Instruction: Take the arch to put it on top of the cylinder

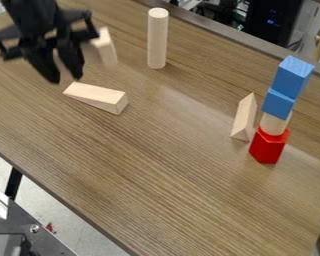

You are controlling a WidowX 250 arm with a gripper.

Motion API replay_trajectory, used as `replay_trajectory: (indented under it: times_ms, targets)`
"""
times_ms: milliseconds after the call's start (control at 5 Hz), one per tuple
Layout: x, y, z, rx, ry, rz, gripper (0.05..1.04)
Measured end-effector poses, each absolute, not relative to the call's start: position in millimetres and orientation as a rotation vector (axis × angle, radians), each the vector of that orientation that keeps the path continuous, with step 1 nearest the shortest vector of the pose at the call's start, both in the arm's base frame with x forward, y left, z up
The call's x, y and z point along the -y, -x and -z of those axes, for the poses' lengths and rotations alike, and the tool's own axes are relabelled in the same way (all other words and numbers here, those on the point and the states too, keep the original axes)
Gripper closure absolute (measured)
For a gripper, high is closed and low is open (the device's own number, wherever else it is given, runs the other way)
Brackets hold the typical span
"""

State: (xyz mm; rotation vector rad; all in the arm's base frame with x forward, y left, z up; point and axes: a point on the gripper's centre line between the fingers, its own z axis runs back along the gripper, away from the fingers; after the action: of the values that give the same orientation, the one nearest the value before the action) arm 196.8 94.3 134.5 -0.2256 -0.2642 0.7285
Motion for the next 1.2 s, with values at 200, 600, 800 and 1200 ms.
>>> replay_trajectory:
  times_ms: [200, 600, 800, 1200]
  targets:
    - [-95.4, -209.7, -163.0, 0.323, 0.215, -0.793, 0.763]
    - [-92.0, -264.0, -179.0, 0.366, 0.069, -0.883, 0.764]
    - [-90.3, -291.8, -173.5, 0.358, -0.014, -0.913, 0.764]
    - [-90.7, -333.2, -163.1, 0.334, -0.082, -0.976, 0.763]
